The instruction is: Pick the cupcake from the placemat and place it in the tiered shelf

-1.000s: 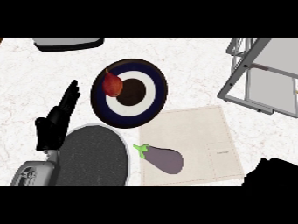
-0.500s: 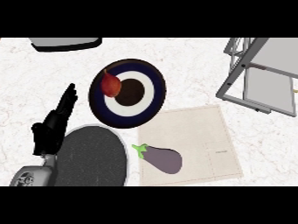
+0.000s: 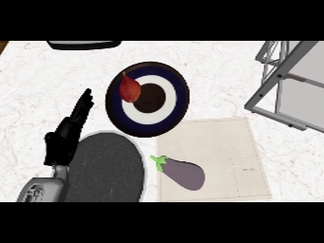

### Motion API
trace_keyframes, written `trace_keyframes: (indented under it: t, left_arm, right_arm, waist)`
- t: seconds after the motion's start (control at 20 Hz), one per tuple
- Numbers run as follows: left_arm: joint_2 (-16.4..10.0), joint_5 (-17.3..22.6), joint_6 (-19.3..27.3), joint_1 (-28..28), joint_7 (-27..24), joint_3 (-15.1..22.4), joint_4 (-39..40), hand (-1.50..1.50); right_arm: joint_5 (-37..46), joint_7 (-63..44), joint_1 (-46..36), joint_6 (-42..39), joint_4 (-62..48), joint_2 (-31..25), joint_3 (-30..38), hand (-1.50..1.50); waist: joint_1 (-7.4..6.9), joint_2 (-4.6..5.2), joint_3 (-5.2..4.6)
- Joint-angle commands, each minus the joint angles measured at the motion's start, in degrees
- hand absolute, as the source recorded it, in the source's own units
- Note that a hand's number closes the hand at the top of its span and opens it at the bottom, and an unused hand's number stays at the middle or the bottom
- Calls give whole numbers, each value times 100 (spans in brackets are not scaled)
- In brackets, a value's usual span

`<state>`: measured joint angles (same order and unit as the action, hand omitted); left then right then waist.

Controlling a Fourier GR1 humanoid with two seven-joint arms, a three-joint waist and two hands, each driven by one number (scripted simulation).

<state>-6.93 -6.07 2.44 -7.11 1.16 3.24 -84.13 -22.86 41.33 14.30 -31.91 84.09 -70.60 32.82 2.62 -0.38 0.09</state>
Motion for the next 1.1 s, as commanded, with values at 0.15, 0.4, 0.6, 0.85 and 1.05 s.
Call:
trace_keyframes:
  t: [0.15,0.4,0.6,0.85,1.05]
  left_arm:
    - [147,-64,9,-260,50,115,131,0]
    - [22,46,-183,-579,271,15,135,0]
    - [103,-66,-126,-728,68,26,537,0]
    - [70,82,-292,-242,-100,45,158,0]
    - [280,-168,-77,-523,-226,170,481,0]
  right_arm:
    - [-806,427,-261,-1540,-1213,-729,657,150]
    - [-1114,15,-794,-1383,-1638,-938,440,150]
    - [-1245,-293,-1372,-1117,-1949,-1106,60,150]
    - [-1231,-438,-1952,-1021,-2131,-1184,-280,150]
    - [-707,-148,-2658,-280,-2197,-1022,-769,150]
  waist:
    - [-206,38,-6]
    - [-353,64,-3]
    - [-437,97,-5]
    - [-494,79,-5]
    - [-522,108,-5]
